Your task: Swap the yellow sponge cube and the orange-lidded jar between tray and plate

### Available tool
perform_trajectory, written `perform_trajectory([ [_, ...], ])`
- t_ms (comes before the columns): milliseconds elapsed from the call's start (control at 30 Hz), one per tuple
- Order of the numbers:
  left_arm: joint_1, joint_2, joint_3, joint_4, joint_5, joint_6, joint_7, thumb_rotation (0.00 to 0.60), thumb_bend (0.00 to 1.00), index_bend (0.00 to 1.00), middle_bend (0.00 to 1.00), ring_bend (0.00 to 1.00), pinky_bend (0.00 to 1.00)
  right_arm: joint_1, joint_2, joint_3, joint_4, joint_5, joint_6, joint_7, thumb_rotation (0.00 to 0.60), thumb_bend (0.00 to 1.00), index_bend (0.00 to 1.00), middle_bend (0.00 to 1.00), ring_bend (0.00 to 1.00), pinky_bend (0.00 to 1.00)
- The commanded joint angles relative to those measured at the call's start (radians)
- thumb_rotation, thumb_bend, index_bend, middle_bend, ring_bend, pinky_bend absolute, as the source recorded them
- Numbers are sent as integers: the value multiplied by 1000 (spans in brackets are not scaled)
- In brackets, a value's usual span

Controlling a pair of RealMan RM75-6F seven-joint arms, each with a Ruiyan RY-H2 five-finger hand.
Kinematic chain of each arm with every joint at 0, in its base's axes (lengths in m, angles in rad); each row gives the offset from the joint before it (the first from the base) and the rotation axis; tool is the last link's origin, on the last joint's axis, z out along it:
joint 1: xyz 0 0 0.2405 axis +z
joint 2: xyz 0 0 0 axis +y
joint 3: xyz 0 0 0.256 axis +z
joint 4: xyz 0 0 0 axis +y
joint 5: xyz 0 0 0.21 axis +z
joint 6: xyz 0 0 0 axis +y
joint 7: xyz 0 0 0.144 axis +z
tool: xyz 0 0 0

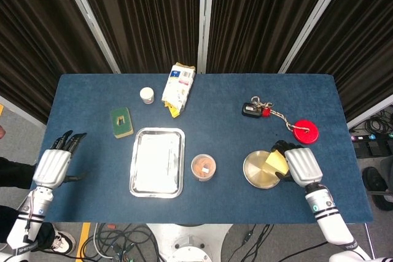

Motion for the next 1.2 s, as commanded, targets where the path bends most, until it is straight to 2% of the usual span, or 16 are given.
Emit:
perform_trajectory([
  [33, -3, 1, 0, -5, 0, -2, 8, 600, 40, 98, 130, 23, 168, -20, -24, -12, 36, -37, 8, 29, 600, 295, 428, 471, 470, 695],
  [267, 0, 3, 3, -3, -8, -5, 5, 600, 41, 97, 131, 23, 168, -16, -90, 5, 99, -78, -17, 58, 600, 285, 423, 468, 471, 691],
  [500, -2, 15, 0, -8, -14, -7, 7, 600, 41, 100, 131, 23, 168, -3, -135, 14, 152, -97, -61, 64, 600, 240, 342, 443, 454, 664],
  [633, -3, 12, 1, -4, -16, -12, 3, 600, 40, 100, 131, 23, 168, 5, -134, 13, 161, -94, -98, 67, 600, 155, 165, 354, 334, 559],
  [700, -2, 11, 0, -5, -14, -4, 8, 600, 40, 100, 131, 23, 168, 7, -129, 11, 161, -102, -108, 73, 600, 102, 58, 287, 237, 449],
  [767, -2, 11, -3, -6, -11, 4, 13, 600, 40, 100, 132, 23, 168, 8, -124, 7, 162, -105, -121, 75, 600, 59, 16, 241, 164, 327],
  [800, -1, 11, -4, -8, -10, 7, 14, 600, 40, 100, 133, 23, 168, 10, -119, 5, 162, -104, -132, 78, 600, 32, 5, 212, 120, 254],
  [933, -1, 17, -5, -15, -5, 15, 19, 600, 41, 100, 133, 23, 168, 7, -108, 5, 163, -112, -138, 94, 600, 0, 0, 98, 4, 69],
  [1033, 2, 18, -5, -20, -2, 21, 21, 600, 40, 100, 133, 23, 167, -1, -96, 6, 161, -122, -129, 110, 600, 0, 0, 47, 0, 9],
  [1200, -4, 21, -2, -38, 4, 13, 24, 600, 41, 100, 134, 23, 167, -24, -24, 14, 101, -124, -96, 116, 600, 0, 0, 3, 0, 0],
])
